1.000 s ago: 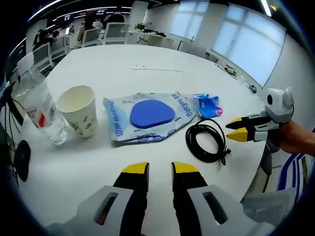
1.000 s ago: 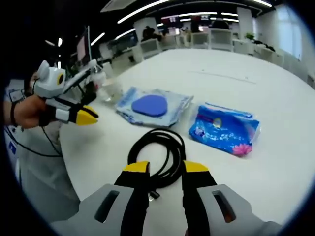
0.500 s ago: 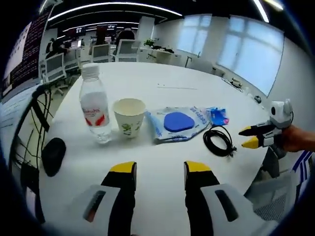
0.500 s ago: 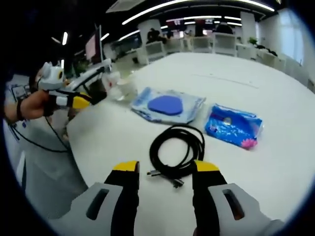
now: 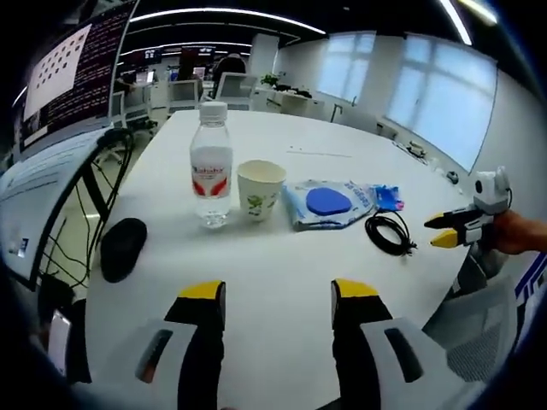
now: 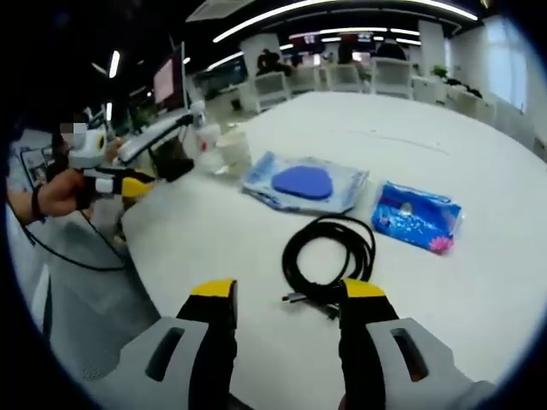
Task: Arrange the tabletop items into an orderly group along one side of the table until the central work area is clear of visible clutter.
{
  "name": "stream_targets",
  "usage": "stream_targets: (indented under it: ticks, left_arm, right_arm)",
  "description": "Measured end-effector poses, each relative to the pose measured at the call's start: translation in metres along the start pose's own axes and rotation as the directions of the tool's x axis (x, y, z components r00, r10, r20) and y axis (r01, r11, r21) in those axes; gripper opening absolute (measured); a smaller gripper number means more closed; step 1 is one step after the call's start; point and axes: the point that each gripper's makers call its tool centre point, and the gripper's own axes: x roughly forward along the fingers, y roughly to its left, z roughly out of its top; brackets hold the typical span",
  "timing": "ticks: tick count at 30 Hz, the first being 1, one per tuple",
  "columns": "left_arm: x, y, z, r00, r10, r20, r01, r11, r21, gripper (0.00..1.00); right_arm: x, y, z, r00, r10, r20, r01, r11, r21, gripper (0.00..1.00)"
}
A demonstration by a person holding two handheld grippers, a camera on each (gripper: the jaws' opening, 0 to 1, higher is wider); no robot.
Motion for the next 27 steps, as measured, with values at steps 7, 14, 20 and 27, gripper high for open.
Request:
stream_targets:
  ticks: [7, 14, 20, 27]
  left_arm:
    - [-0.005, 0.004, 0.0, 1.0, 0.004, 0.012, -0.004, 1.0, -0.002, 0.52]
    - [-0.009, 0.006, -0.003, 1.0, 0.005, 0.013, -0.005, 1.0, -0.011, 0.52]
    - [-0.01, 0.011, -0.007, 1.0, 0.008, 0.011, -0.008, 1.0, -0.017, 0.52]
    - [-0.011, 0.011, -0.005, 1.0, 0.01, 0.018, -0.01, 1.0, -0.002, 0.53]
  right_arm:
    - [-0.002, 0.003, 0.002, 1.0, -0.007, 0.001, 0.007, 1.0, 0.003, 0.46]
    - [-0.003, 0.004, 0.002, 1.0, -0.017, 0.003, 0.017, 1.0, 0.016, 0.46]
    - [-0.002, 0.006, 0.002, 1.0, -0.021, -0.001, 0.021, 1.0, 0.02, 0.45]
    - [-0.002, 0.006, 0.005, 1.0, -0.025, 0.004, 0.025, 0.999, 0.021, 0.46]
